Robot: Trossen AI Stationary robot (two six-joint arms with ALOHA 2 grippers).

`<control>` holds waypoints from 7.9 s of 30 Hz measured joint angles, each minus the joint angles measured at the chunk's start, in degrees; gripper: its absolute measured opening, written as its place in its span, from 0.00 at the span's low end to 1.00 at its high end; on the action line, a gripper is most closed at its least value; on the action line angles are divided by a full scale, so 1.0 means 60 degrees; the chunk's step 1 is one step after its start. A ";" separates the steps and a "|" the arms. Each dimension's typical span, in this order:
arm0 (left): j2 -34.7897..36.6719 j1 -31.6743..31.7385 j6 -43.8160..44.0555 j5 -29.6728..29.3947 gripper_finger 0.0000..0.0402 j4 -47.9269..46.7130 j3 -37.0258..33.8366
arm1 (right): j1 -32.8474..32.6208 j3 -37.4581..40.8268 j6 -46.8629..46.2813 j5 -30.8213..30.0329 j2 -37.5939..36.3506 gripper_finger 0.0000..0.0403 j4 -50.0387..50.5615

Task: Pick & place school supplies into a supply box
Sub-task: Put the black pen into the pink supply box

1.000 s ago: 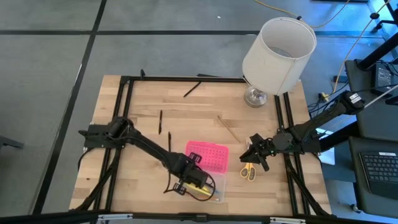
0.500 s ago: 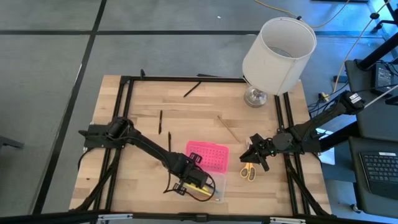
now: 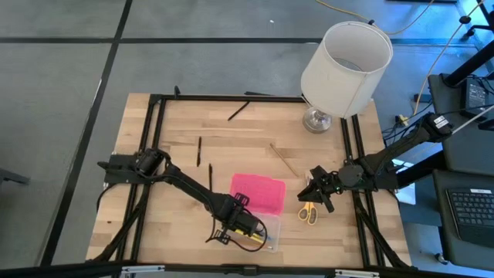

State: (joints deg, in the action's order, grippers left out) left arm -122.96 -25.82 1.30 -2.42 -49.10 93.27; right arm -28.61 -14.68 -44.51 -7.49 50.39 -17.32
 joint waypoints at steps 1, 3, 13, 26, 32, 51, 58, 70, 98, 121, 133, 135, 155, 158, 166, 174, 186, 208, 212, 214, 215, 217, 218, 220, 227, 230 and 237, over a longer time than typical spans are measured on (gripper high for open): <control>0.0000 0.0004 0.0006 0.0000 0.08 0.0000 0.0000 | -0.0001 0.0000 0.0000 0.0000 0.0000 0.21 0.0000; 0.0000 0.0007 0.0100 0.0000 0.08 -0.0001 0.0000 | -0.0002 0.0000 0.0000 0.0000 0.0000 0.21 0.0000; 0.0018 0.0007 0.0186 0.0120 0.18 -0.0137 0.0000 | 0.0000 0.0000 0.0000 0.0000 0.0000 0.21 0.0003; 0.0350 0.0034 0.0679 0.0079 0.24 -0.1962 0.1271 | 0.0001 0.0000 0.0020 0.0003 0.0000 0.21 0.0052; 0.0500 0.0442 0.2908 -0.0152 0.23 -0.4285 0.1909 | -0.0002 0.0000 0.0001 0.0000 0.0004 0.21 0.0125; 0.1162 0.1151 0.9029 -0.4470 0.24 -0.5424 0.0874 | 0.0000 0.0000 0.0000 -0.0003 0.0004 0.21 0.0364; 0.1162 0.1128 0.9085 -0.4178 0.43 -0.5403 0.0874 | -0.0002 0.0000 0.0004 0.0000 0.0004 0.21 0.0364; 0.1162 0.1338 1.0696 -0.3426 0.55 -0.5711 0.0874 | 0.0001 0.0000 0.0000 -0.0328 0.0004 0.21 0.0367; 0.5808 0.2618 1.4718 -0.3892 0.55 -0.0468 -0.5516 | 0.0001 0.0000 0.0251 -0.0335 0.0004 0.21 0.0448; 0.5577 0.2683 1.7005 -0.2914 0.54 0.2543 -0.7804 | 0.0001 0.0000 0.0259 -0.0335 0.0000 0.21 0.0506; 0.5577 0.3022 1.6659 -0.2808 0.54 0.2448 -0.7836 | 0.0001 0.0000 0.0255 -0.0335 0.0000 0.21 0.0506; 0.5577 0.3020 1.6664 -0.2791 0.54 0.2441 -0.7836 | 0.0001 0.0000 0.0254 -0.0335 0.0000 0.21 0.0506; 0.4265 0.3767 1.6197 -0.1106 0.55 0.0476 -0.6819 | 0.0001 0.0000 0.0256 -0.0335 0.0000 0.21 0.0506; 0.4273 0.3832 1.6090 -0.1032 0.55 0.0460 -0.6849 | 0.0001 0.0000 0.0264 -0.0335 0.0000 0.21 0.0510; 0.4273 0.3829 1.5958 -0.1094 0.54 0.0750 -0.6870 | -0.0001 0.0000 0.0288 -0.0335 0.0000 0.21 0.0517; 0.4277 0.3832 1.6140 -0.0596 0.54 0.0792 -0.6870 | 0.0001 0.0000 0.0277 -0.0335 0.0000 0.21 0.0516; 0.4273 0.3810 1.5845 -0.0667 0.54 0.0871 -0.6870 | 0.0001 0.0000 0.0259 -0.0335 0.0000 0.21 0.0514; 0.4266 0.3807 1.6304 -0.0841 0.51 0.0894 -0.6874 | 0.0001 0.0000 0.0503 -0.0331 0.0000 0.21 0.0514; 0.4266 0.3803 1.6404 -0.0831 0.46 0.0937 -0.6874 | -0.0003 0.0000 0.0503 -0.0331 0.0000 0.21 0.0514; 0.4266 0.3803 1.6407 -0.0831 0.43 0.0943 -0.6870 | -0.0003 0.0000 0.0503 -0.0328 0.0000 0.21 0.0514; 0.4266 0.3803 1.6407 -0.0831 0.41 0.0945 -0.6870 | -0.0003 0.0000 0.0503 -0.0328 0.0000 0.21 0.0514; 0.4266 0.3803 1.6407 -0.0831 0.38 0.0947 -0.6870 | -0.0001 0.0000 0.0503 -0.0328 0.0000 0.21 0.0514; 0.4266 0.3803 1.6407 -0.0836 0.36 0.0947 -0.6870 | -0.0003 0.0000 0.0503 -0.0328 0.0000 0.21 0.0514; 0.4266 0.3803 1.6407 -0.0875 0.33 0.0947 -0.6870 | 0.0000 0.0000 0.0503 -0.0328 0.0000 0.21 0.0514; 0.4262 0.3803 1.6201 -0.0987 0.23 0.0952 -0.6874 | -0.0003 0.0000 0.0503 -0.0328 0.0000 0.21 0.0514; 0.4262 0.3795 1.5682 -0.1049 0.20 0.0981 -0.6874 | -0.0003 0.0000 0.0503 -0.0328 0.0000 0.21 0.0514; 0.4262 0.3680 1.4332 -0.1166 0.15 0.1164 -0.6885 | -0.0003 0.0000 0.0503 -0.0328 0.0000 0.21 0.0514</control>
State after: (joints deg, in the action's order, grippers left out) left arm -97.38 -3.74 87.29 -9.41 -42.12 51.96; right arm -28.62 -14.68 -41.50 -9.45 50.39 -14.24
